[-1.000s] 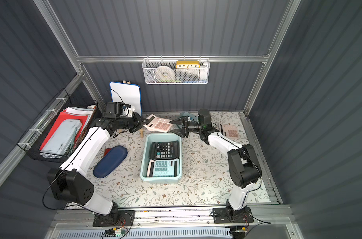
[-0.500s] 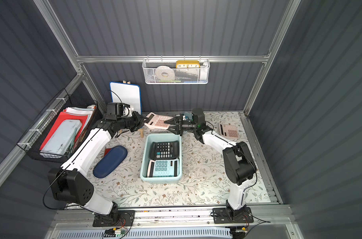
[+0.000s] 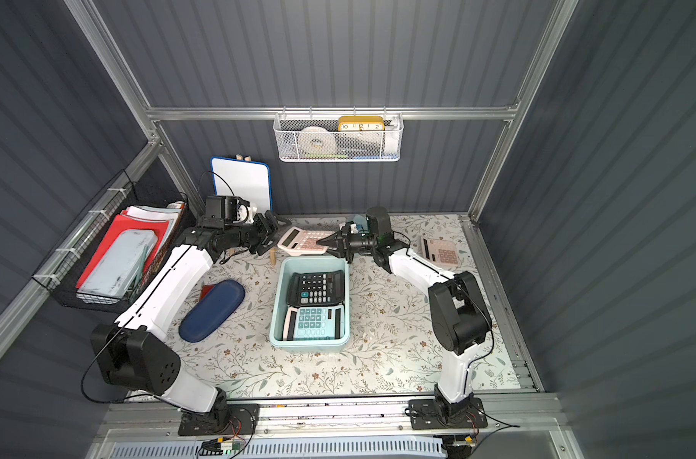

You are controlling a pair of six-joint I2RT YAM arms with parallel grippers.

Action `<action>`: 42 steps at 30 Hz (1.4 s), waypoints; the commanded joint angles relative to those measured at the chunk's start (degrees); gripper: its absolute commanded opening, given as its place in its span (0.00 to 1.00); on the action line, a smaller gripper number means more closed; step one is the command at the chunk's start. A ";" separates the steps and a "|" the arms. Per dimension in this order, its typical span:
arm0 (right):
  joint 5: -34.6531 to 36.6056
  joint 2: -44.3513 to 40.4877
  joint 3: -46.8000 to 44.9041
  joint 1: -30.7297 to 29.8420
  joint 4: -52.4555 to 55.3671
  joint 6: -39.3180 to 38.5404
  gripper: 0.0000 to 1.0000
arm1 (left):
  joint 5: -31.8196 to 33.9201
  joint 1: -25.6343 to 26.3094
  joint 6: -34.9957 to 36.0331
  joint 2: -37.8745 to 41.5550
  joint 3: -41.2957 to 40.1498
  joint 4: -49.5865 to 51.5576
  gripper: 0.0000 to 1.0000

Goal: Put the calculator in the storage box
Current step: Adjust the calculator, then place the calculator in the storage box.

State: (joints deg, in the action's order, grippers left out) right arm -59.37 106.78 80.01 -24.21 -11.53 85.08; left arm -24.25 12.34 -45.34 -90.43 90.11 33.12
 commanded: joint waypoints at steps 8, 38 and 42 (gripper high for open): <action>-1.38 -3.86 10.67 -0.14 48.76 -41.16 0.03 | 6.06 -1.53 5.84 -1.85 8.04 11.94 1.00; 7.28 6.66 14.24 -5.63 42.93 -43.36 0.05 | 5.30 -1.62 4.73 -0.84 4.23 9.07 0.99; 9.37 6.49 14.04 -5.71 45.52 -44.79 0.15 | 5.22 -1.62 4.57 -0.89 4.19 8.63 1.00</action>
State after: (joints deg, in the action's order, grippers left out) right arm -51.27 112.99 93.49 -29.69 33.93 41.25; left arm -18.83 10.90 -41.47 -92.01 95.02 42.41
